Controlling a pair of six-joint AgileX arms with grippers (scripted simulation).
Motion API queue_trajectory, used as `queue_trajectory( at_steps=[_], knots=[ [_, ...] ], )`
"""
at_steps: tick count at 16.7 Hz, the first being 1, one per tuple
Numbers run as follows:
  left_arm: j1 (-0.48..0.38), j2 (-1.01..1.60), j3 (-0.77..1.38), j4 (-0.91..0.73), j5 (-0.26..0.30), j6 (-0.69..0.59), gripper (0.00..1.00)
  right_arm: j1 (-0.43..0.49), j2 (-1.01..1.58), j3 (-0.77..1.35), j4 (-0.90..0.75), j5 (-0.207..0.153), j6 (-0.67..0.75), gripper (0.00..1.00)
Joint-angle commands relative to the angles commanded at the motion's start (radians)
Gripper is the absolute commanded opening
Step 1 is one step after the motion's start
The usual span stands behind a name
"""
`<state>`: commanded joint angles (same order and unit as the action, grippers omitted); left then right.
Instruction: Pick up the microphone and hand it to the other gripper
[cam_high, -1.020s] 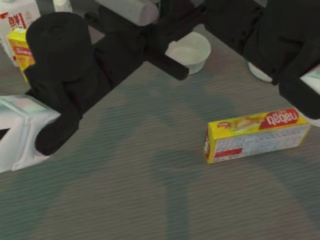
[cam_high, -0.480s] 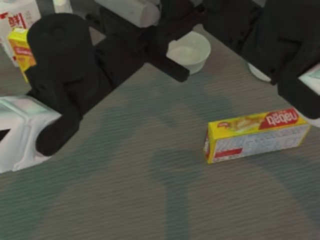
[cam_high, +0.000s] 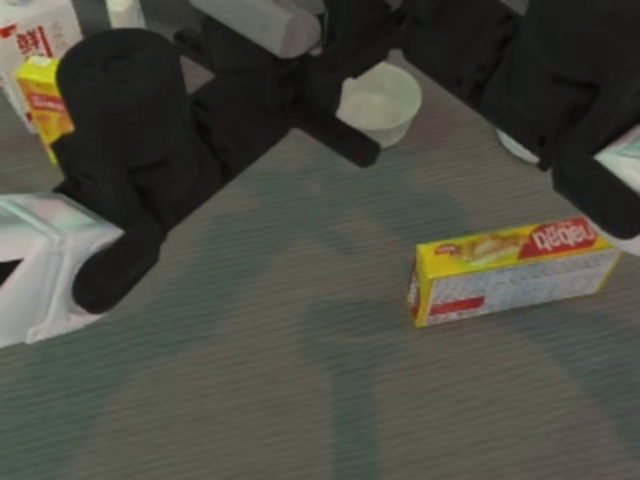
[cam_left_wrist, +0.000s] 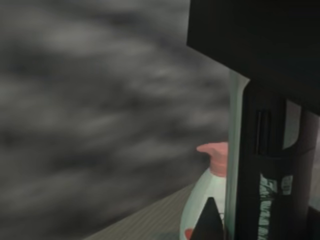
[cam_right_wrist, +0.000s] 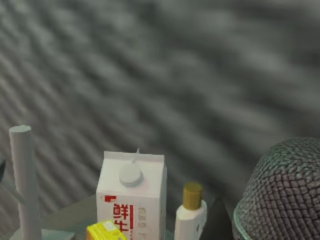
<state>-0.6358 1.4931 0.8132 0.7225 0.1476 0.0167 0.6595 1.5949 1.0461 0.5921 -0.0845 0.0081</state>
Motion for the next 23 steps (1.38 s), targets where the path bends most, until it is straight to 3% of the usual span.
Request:
queue_trajectory(
  at_steps=[8, 21, 23],
  knots=[
    [0.000, 0.000, 0.000, 0.000, 0.000, 0.000, 0.00, 0.000, 0.000, 0.000, 0.000, 0.000, 0.000, 0.00],
    [0.000, 0.000, 0.000, 0.000, 0.000, 0.000, 0.98, 0.000, 0.000, 0.000, 0.000, 0.000, 0.000, 0.00],
    [0.000, 0.000, 0.000, 0.000, 0.000, 0.000, 1.00, 0.000, 0.000, 0.000, 0.000, 0.000, 0.000, 0.00]
  ],
)
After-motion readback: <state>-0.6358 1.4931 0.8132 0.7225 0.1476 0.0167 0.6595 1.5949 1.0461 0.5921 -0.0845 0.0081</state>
